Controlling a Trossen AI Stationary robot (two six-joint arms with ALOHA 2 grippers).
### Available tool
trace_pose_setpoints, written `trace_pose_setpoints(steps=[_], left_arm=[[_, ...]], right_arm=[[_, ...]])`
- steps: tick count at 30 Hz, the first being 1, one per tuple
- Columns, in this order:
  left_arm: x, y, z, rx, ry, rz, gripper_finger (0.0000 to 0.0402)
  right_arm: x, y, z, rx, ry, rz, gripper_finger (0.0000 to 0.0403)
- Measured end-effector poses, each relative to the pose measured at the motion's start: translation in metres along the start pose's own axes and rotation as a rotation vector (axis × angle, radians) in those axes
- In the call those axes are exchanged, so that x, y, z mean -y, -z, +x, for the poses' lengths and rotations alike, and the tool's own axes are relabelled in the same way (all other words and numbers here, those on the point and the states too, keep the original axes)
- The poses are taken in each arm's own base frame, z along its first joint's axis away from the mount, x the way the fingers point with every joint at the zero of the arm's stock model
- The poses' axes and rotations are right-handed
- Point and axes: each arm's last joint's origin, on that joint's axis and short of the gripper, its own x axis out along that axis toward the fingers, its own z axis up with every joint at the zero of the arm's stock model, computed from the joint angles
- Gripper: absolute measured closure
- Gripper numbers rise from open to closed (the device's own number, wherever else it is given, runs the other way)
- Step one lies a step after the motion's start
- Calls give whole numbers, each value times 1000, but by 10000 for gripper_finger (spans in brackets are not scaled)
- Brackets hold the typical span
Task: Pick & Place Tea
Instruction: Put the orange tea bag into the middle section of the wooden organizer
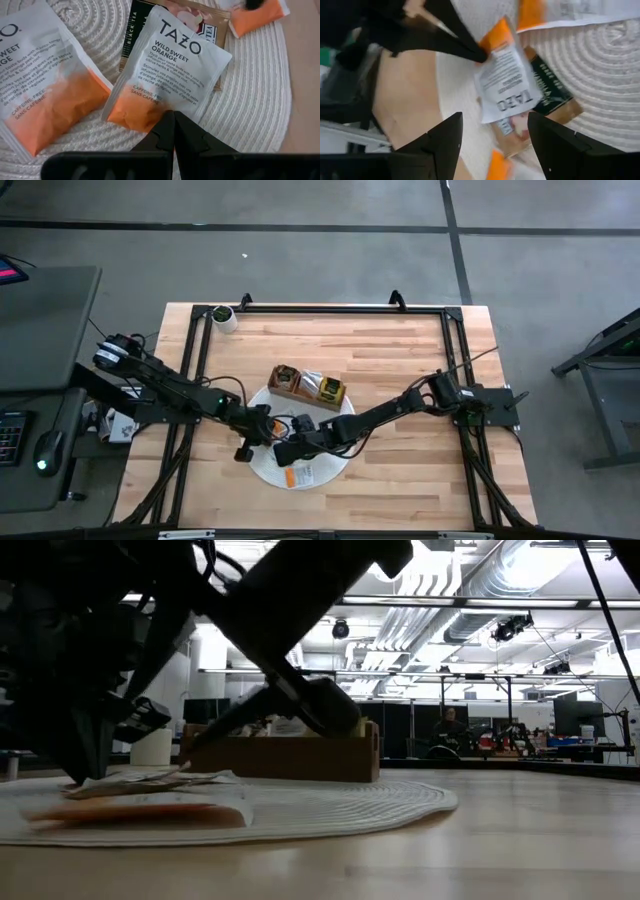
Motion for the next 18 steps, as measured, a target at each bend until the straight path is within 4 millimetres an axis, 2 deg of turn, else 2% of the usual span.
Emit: trace_pose_setpoints(steps=[11,18], left_arm=[[0,0,0,0,-6,0,401],[0,0,0,2,-6,-1,401]], right_arm=[[6,-2,5,16,38,14,183],[10,0,18,-5,4,28,183]])
